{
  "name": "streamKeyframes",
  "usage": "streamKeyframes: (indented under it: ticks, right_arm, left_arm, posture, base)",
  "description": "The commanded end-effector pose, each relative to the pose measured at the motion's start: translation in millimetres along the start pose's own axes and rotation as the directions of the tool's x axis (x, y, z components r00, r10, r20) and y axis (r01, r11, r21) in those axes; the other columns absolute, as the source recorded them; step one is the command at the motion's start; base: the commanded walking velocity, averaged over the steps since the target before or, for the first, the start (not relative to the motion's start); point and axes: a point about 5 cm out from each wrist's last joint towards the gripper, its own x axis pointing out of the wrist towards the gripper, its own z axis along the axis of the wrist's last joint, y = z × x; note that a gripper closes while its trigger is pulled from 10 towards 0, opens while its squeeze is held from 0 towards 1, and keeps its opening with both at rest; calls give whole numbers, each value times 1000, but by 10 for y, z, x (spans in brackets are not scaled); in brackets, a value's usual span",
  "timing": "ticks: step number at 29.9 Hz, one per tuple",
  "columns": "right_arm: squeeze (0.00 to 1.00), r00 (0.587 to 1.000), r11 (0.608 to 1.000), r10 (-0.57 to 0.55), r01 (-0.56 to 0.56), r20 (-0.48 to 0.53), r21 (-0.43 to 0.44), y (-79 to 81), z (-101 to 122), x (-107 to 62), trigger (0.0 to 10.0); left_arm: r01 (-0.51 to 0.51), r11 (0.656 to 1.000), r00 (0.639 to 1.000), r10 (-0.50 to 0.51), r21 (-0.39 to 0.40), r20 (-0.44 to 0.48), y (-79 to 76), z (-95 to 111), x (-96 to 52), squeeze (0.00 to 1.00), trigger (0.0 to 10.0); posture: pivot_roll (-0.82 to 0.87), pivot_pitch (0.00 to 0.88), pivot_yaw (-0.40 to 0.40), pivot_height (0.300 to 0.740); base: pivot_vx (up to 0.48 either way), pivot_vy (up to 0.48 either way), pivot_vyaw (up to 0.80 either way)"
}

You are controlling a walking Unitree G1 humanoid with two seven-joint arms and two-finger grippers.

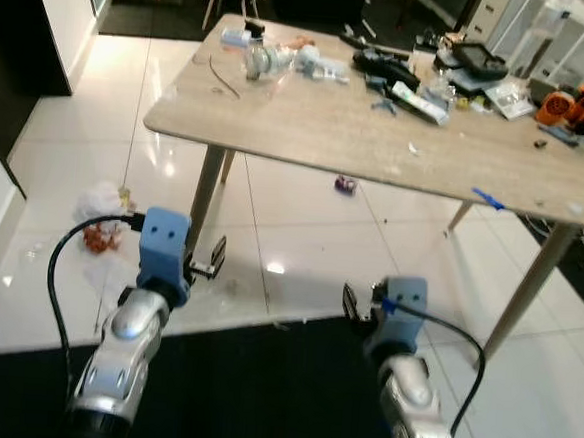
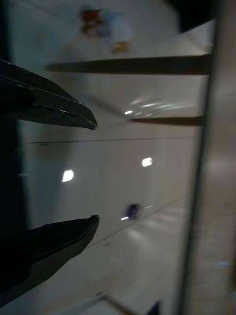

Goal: Picking trash to rubbish bin

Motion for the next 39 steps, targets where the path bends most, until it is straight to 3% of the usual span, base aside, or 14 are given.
streamKeyframes:
  ticks: [1, 4, 9, 39]
  right_arm:
    - [0, 997, 1000, -7, 9, 78, -24, -42, 196, 69, 10000]
    - [0, 986, 998, -54, 59, 159, -25, -112, 429, 179, 10000]
    - [0, 981, 998, -56, 63, 187, -30, -157, 531, 250, 10000]
    - [0, 981, 996, -82, 88, 178, -25, -237, 577, 279, 10000]
  left_arm:
    - [14, 1000, 1000, -13, -11, 24, -17, 86, 26, 0, 10000]
    - [19, 1000, 998, -17, -22, 64, -10, 214, 81, 0, 10000]
    - [34, 999, 995, -32, -18, 91, -31, 299, 111, 0, 10000]
    - [55, 998, 993, -55, 9, 108, -73, 393, 114, 0, 10000]
  posture:
    - [-16, 136, -35, 740]
    - [-16, 135, -35, 740]
    - [-15, 134, -34, 740]
    - [-13, 136, -41, 740]
  base:
    - [465, 0, 0]
    - [465, 0, 0]
    - [465, 0, 0]
    - [464, 0, 0]
